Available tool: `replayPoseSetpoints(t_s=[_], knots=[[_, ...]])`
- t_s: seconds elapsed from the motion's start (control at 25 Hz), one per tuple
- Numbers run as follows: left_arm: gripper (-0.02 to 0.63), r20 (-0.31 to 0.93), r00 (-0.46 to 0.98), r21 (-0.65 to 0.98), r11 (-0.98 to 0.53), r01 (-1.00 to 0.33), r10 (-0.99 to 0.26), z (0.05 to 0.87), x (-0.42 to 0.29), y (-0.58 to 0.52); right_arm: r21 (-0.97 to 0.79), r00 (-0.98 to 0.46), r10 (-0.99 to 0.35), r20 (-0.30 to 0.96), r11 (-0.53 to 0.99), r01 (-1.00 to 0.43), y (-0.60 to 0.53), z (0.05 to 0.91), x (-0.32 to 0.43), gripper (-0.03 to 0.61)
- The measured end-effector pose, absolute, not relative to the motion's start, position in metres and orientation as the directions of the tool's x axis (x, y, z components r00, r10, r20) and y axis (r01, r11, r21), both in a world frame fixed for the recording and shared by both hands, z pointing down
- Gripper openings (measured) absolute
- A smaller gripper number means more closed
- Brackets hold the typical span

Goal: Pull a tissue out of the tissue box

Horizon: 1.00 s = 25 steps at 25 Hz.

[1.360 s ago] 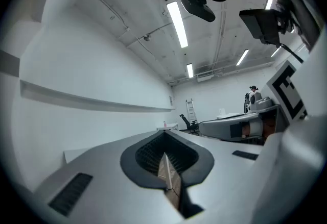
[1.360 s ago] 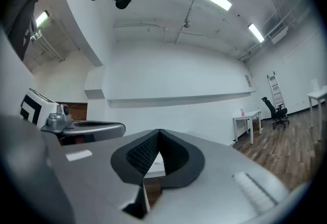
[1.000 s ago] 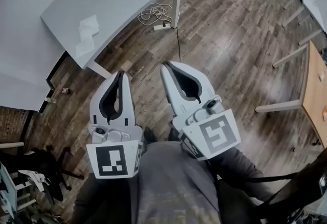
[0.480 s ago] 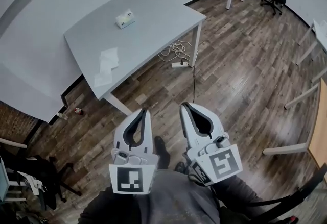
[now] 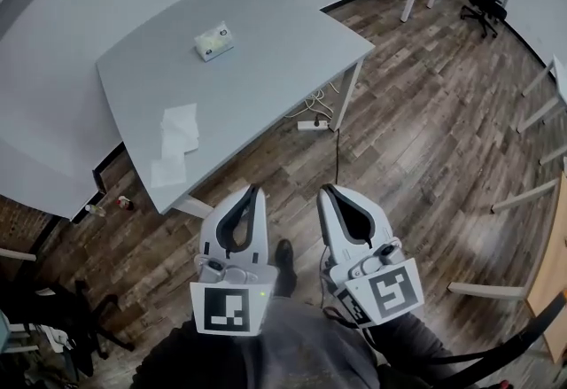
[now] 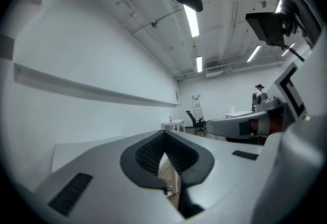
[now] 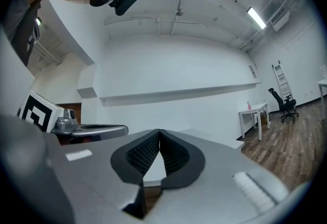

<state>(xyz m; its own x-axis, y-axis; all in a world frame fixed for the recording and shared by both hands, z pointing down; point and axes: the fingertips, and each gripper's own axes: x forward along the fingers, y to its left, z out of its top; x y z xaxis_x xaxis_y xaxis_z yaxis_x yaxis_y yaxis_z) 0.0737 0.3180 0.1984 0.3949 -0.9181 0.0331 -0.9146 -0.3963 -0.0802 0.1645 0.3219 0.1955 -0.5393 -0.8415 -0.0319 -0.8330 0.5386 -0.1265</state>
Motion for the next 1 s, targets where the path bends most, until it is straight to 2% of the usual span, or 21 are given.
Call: replayPoseSetpoints(t_s=[0.32, 0.6, 0.84, 1.0], knots=[[-0.002, 0.025, 0.393, -0.049, -0.393, -0.918, -0.919, 0.196, 0.041, 0.199, -0.103, -0.551, -0.835, -0.007, 0.548, -0.830, 0.200, 0.187, 0.134, 0.002], [-0.002, 0.042, 0.384, -0.055, -0.386, -0.921, -0.922, 0.200, 0.048, 0.137, -0.065, -0.584, -0.811, -0.034, 0.585, -0.809, 0.126, 0.168, 0.130, 0.002], [-0.002, 0.083, 0.319, -0.064, -0.324, -0.944, -0.944, 0.219, 0.062, 0.051, -0.069, -0.638, -0.769, -0.041, 0.639, -0.766, 0.027, 0.179, 0.143, 0.002], [-0.002, 0.087, 0.222, -0.045, -0.226, -0.973, -0.971, 0.224, 0.070, -0.018, -0.087, -0.712, -0.702, -0.022, 0.711, -0.698, -0.045, 0.196, 0.148, 0.002]])
